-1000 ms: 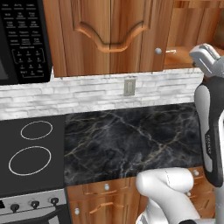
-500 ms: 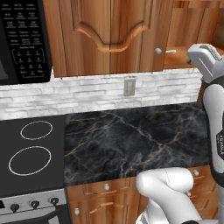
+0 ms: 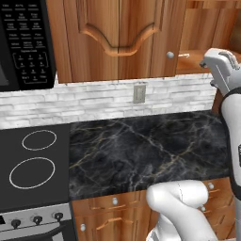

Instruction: Open the cabinet and move the ladle to the pot. Then close the cabinet.

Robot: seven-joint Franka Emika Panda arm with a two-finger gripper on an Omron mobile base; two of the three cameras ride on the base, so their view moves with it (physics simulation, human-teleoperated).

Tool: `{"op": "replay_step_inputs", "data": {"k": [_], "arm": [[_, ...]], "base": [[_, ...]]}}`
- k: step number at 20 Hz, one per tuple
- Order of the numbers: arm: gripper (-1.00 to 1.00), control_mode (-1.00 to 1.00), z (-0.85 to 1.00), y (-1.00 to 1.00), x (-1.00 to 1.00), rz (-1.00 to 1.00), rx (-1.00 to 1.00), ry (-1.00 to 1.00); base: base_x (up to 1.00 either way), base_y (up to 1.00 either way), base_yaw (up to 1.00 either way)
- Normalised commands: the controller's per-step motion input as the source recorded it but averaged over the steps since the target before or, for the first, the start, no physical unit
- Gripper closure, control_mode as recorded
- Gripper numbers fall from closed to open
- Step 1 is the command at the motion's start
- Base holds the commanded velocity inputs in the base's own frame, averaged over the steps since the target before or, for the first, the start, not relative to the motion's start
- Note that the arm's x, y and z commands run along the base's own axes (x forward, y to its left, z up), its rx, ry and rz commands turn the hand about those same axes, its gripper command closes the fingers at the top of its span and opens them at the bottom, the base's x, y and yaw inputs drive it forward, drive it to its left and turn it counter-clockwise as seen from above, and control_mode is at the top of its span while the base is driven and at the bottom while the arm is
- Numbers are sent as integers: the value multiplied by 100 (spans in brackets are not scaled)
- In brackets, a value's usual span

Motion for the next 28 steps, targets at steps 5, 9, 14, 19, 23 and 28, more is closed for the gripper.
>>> {"op": "replay_step_inputs", "data": {"k": [5,9,14,19,23,28], "arm": [[-100,-100,3,0,20,8,2,0],[-100,-100,5,0,16,6,0,0],[-100,-100,5,0,20,3,0,0],[-100,-100,1,1,37,0,0,0],[-100,-100,0,0,31,0,0,0],[-100,-100,1,4,32,0,0,0]], "base": [[0,0,0],[0,0,0],[0,0,0],[0,0,0],[0,0,0],[0,0,0]]}}
